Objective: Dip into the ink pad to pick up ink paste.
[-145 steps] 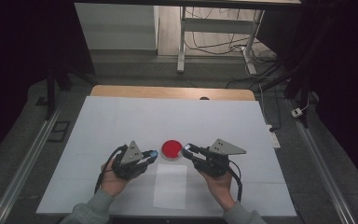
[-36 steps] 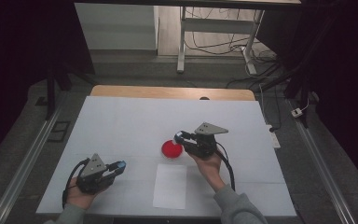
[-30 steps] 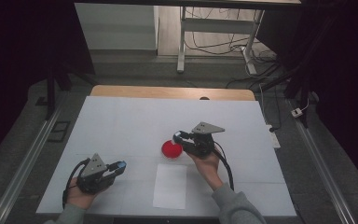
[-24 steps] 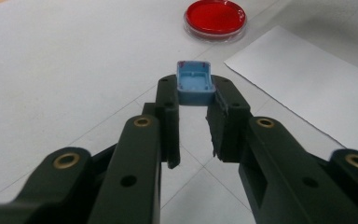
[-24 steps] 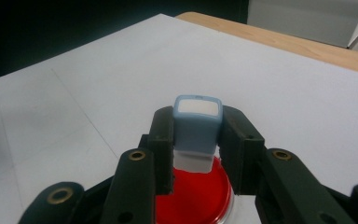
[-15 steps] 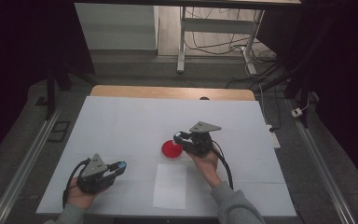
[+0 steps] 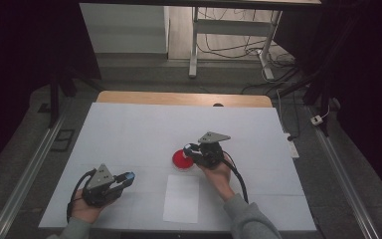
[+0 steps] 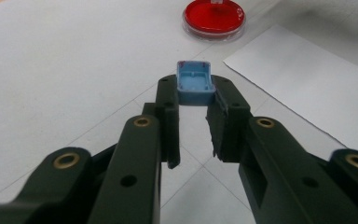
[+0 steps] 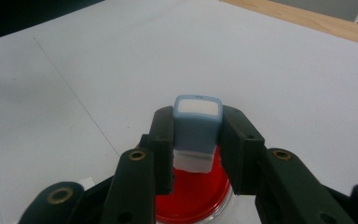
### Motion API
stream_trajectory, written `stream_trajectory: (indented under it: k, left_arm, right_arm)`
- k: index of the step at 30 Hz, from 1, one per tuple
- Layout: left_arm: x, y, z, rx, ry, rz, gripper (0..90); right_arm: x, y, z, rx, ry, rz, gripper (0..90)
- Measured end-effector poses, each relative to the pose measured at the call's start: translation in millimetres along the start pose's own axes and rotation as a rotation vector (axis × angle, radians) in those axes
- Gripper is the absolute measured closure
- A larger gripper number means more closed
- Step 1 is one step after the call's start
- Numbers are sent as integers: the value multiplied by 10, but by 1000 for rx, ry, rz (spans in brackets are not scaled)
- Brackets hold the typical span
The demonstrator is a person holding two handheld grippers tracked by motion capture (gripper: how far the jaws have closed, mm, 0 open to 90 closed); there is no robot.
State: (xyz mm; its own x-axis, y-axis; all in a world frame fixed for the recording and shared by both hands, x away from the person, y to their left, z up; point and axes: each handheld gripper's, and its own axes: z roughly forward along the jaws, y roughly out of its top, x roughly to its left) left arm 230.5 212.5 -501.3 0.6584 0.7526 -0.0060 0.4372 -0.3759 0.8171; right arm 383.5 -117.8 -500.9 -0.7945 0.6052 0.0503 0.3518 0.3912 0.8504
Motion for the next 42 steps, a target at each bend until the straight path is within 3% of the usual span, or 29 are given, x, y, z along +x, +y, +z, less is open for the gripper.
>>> stream_trajectory:
  k: [11, 42]
  left_arm:
    - [3, -3, 3, 4, 0, 0, 743]
    - [14, -7, -2, 6, 0, -1, 743]
  right_arm:
    - [11, -46, 65, 33, -4, -11, 663]
    - [65, -91, 93, 41, -28, -49, 666]
